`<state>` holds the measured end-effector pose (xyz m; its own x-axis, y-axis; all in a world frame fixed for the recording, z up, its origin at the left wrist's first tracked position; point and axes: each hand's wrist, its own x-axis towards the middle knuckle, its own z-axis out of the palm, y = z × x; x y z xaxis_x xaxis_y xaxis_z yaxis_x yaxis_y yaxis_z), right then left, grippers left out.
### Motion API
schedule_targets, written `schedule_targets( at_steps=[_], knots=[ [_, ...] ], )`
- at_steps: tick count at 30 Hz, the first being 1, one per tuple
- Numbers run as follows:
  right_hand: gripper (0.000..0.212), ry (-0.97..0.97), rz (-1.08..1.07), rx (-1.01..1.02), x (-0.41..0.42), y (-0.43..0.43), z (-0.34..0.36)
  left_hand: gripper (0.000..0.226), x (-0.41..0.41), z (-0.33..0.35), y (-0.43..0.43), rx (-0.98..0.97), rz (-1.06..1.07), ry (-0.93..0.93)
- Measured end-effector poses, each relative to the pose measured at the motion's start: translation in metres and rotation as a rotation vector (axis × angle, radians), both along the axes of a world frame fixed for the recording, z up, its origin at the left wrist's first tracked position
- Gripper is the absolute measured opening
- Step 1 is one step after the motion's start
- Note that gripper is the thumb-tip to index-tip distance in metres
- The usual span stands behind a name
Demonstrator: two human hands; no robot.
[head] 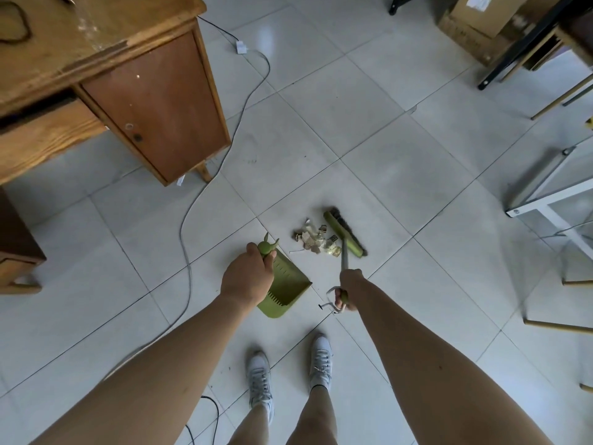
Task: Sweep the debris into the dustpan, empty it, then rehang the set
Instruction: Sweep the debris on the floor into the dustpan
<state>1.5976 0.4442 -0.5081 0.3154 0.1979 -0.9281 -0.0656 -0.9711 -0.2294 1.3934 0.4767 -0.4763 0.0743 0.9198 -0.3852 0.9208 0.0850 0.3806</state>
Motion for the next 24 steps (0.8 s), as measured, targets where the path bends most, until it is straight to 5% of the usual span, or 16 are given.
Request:
schedule_targets(
  at_steps=[16, 24],
  knots=[
    [0.047, 0.036, 0.05, -0.331, -0.044, -0.032, 0.02, 0.037, -0.003, -0.009, 0.003, -0.002, -0.003, -0.031],
    [0.02, -0.013, 0.341, -0.342, -0.045, -0.077, 0.013, 0.041, -0.013, -0.012, -0.01, -0.039, 0.016, -0.058]
  ],
)
